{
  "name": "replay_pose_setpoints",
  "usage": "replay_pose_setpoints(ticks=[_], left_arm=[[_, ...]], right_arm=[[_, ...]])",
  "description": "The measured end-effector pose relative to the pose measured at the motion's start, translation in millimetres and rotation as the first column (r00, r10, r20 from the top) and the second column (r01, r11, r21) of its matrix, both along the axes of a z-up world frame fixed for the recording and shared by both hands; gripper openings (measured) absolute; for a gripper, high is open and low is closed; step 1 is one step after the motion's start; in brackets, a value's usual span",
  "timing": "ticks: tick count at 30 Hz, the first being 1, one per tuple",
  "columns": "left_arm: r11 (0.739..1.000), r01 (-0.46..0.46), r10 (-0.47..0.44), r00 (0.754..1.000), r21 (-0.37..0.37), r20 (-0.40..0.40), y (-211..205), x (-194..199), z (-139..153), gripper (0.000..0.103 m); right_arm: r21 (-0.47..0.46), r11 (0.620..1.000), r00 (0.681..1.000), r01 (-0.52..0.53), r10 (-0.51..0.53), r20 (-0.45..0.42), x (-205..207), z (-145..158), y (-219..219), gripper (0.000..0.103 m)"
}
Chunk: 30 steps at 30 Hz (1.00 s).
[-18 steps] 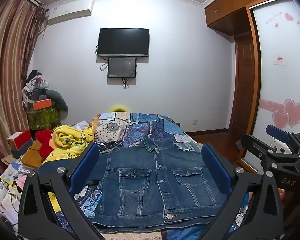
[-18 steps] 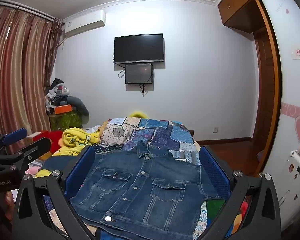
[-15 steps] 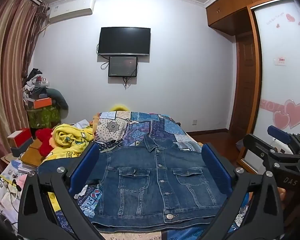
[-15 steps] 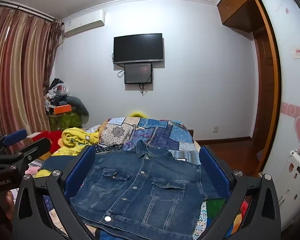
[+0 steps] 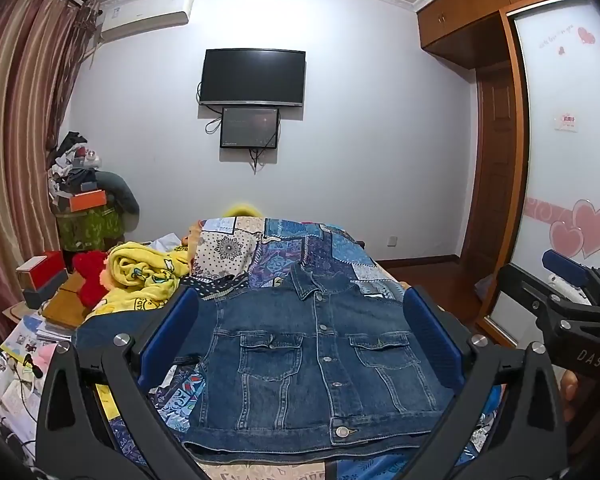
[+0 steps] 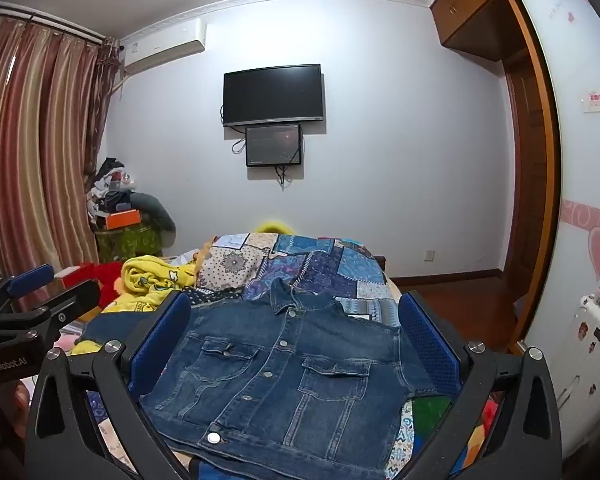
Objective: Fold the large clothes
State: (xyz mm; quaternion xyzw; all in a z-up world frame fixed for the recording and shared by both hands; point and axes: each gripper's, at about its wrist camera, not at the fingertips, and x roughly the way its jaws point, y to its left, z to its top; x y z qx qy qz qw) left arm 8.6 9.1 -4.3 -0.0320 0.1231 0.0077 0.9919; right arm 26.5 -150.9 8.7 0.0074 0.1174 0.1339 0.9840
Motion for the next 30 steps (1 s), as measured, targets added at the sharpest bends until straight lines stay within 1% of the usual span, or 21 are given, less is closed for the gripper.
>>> replay_pose_setpoints(ticks=[30], left_arm=[[1.0, 0.002, -0.002, 1.0, -0.002, -0.002, -1.1, 1.3, -3.4, 0.103]], right_arm=[[0.001, 1.0, 1.0, 0.003, -0.003, 0.004, -1.0, 1.7, -2.6, 0.103]])
